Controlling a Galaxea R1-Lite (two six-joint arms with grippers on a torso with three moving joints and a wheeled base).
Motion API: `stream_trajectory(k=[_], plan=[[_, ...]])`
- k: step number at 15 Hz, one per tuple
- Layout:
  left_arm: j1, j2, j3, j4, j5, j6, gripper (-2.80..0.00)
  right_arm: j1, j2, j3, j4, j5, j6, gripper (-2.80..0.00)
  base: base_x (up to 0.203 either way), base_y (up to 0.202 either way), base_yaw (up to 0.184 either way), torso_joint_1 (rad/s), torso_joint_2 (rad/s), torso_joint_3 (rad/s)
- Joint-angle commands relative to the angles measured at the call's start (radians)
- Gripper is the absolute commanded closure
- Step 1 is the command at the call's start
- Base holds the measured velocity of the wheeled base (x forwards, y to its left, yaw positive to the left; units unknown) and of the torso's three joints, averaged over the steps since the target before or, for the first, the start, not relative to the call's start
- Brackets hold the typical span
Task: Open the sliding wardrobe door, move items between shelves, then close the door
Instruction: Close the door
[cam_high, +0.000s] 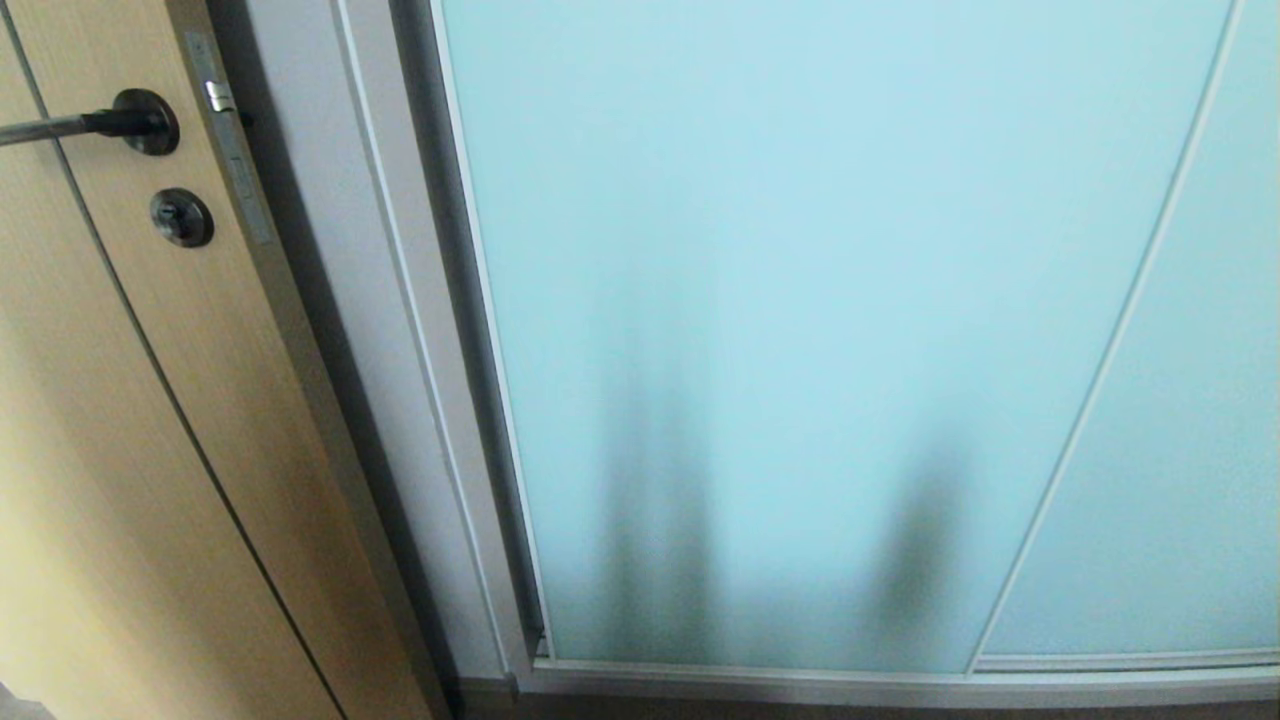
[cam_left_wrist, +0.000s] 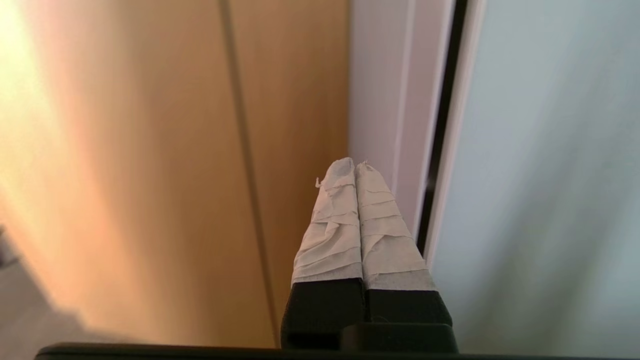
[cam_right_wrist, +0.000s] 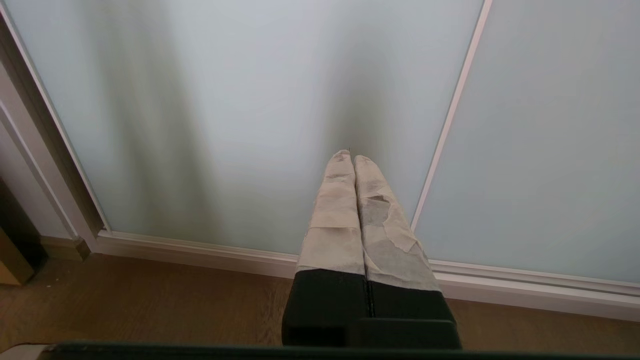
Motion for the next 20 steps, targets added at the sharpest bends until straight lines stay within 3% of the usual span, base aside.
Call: stream_trajectory(k=[1, 3, 4, 8, 9, 10, 11, 13, 14, 17, 20], plan=[[0.022, -0.216, 0.113, 0.050, -0.004, -0.004, 0.00, 0.000, -0.002, 0.000, 0.000, 0.000, -0.001, 0.00, 0.000, 0.000, 0.000, 0.000, 0.00, 0.000], [0.026, -0.282, 0.135, 0.131, -0.021, -0.049, 0.00, 0.000, -0.002, 0.000, 0.000, 0.000, -0.001, 0.00, 0.000, 0.000, 0.000, 0.000, 0.00, 0.000], [0.030, -0.310, 0.134, 0.196, -0.021, -0.107, 0.00, 0.000, -0.002, 0.000, 0.000, 0.000, -0.001, 0.00, 0.000, 0.000, 0.000, 0.000, 0.00, 0.000], [0.049, -0.466, 0.129, 0.355, -0.059, -0.148, 0.00, 0.000, -0.002, 0.000, -0.001, 0.000, -0.001, 0.00, 0.000, 0.000, 0.000, 0.000, 0.00, 0.000], [0.050, -0.495, 0.130, 0.374, -0.133, -0.139, 0.00, 0.000, -0.002, 0.000, 0.000, 0.000, -0.001, 0.00, 0.000, 0.000, 0.000, 0.000, 0.00, 0.000], [0.050, -0.496, 0.132, 0.397, -0.219, -0.080, 0.00, 0.000, -0.002, 0.001, 0.000, 0.000, 0.000, 0.00, 0.000, 0.000, 0.000, 0.000, 0.00, 0.000], [0.050, -0.494, 0.131, 0.445, -0.258, -0.012, 0.00, 0.000, -0.002, 0.000, 0.000, 0.000, -0.001, 0.00, 0.000, 0.000, 0.000, 0.000, 0.00, 0.000], [0.052, -0.495, 0.125, 0.528, -0.275, 0.030, 0.00, 0.000, -0.002, 0.000, -0.001, 0.000, -0.001, 0.00, 0.000, 0.000, 0.000, 0.000, 0.00, 0.000], [0.052, -0.495, 0.131, 0.508, -0.272, 0.028, 0.00, 0.000, -0.002, 0.000, 0.000, 0.000, -0.001, 0.00, 0.000, 0.000, 0.000, 0.000, 0.00, 0.000], [0.052, -0.495, 0.132, 0.493, -0.251, -0.054, 0.00, 0.000, -0.002, 0.000, 0.000, 0.000, -0.001, 0.00, 0.000, 0.000, 0.000, 0.000, 0.00, 0.000], [0.052, -0.495, 0.132, 0.492, -0.251, -0.056, 0.00, 0.000, -0.002, 0.000, 0.000, 0.000, -0.001, 0.00, 0.000, 0.000, 0.000, 0.000, 0.00, 0.000]])
